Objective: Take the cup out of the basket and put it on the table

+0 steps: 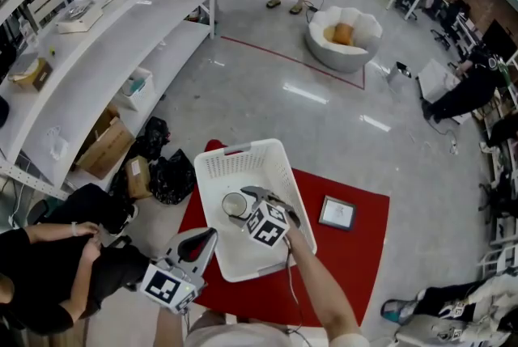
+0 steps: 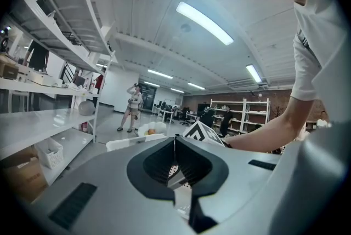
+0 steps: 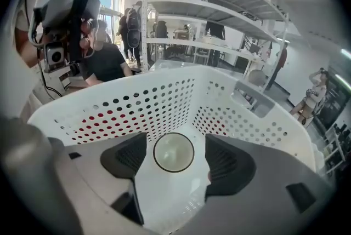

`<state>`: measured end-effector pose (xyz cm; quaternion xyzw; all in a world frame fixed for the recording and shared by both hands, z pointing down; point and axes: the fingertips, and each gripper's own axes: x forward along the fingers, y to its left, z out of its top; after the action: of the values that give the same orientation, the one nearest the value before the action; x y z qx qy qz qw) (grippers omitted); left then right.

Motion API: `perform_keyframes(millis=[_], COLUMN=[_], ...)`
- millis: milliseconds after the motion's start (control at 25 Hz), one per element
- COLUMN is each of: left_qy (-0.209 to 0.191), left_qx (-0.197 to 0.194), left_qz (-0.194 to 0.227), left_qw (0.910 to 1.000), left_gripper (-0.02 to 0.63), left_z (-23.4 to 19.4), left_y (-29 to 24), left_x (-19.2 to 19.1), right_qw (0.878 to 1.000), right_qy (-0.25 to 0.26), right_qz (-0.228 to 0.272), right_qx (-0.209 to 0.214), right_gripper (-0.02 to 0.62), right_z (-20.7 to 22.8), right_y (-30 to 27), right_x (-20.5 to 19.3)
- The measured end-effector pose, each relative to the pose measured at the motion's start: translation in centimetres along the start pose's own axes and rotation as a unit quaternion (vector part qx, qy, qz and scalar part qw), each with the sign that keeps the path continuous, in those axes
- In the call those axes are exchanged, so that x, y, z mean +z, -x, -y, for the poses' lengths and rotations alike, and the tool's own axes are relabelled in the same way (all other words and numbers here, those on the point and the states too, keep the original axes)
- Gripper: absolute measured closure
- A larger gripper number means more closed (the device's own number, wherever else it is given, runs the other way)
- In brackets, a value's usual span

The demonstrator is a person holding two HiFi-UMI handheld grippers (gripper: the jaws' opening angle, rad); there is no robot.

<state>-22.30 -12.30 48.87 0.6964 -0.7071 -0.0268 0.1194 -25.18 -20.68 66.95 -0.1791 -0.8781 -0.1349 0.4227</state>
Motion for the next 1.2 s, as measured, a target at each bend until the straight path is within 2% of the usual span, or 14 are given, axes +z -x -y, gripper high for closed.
perform_keyframes(millis=[240, 440, 840, 1200], left_qy=[0.0, 0.004, 0.007, 0.009], left_qx=[0.004, 0.007, 0.015, 0.017], left_qz=[0.001, -0.001, -0.002, -0.002], left_qw=[1.0, 1.0, 0.9999, 0.9998], left_gripper=[0.594, 0.594, 0.594, 0.594], left_z=[-0.6, -0.9, -1.5, -1.6], left_y=[-0.2, -0.3, -0.3, -0.2], left_x=[0.0, -0.1, -0.4, -0.6], right_qw=[0.999, 0.997, 0.994, 0.993], right_qy=[0.013, 0.019, 0.015, 0.008], right_qz=[-0.044, -0.069, -0.092, -0.111], right_qx=[0.027, 0.038, 0.052, 0.04], right_gripper=[0.215, 0.181, 0.175, 0.176], right_z=[-0.6, -0.6, -0.5, -0.2], right_y=[-2.7, -4.9, -7.7, -9.0], right_x=[-1.4, -2.7, -3.7, -4.8])
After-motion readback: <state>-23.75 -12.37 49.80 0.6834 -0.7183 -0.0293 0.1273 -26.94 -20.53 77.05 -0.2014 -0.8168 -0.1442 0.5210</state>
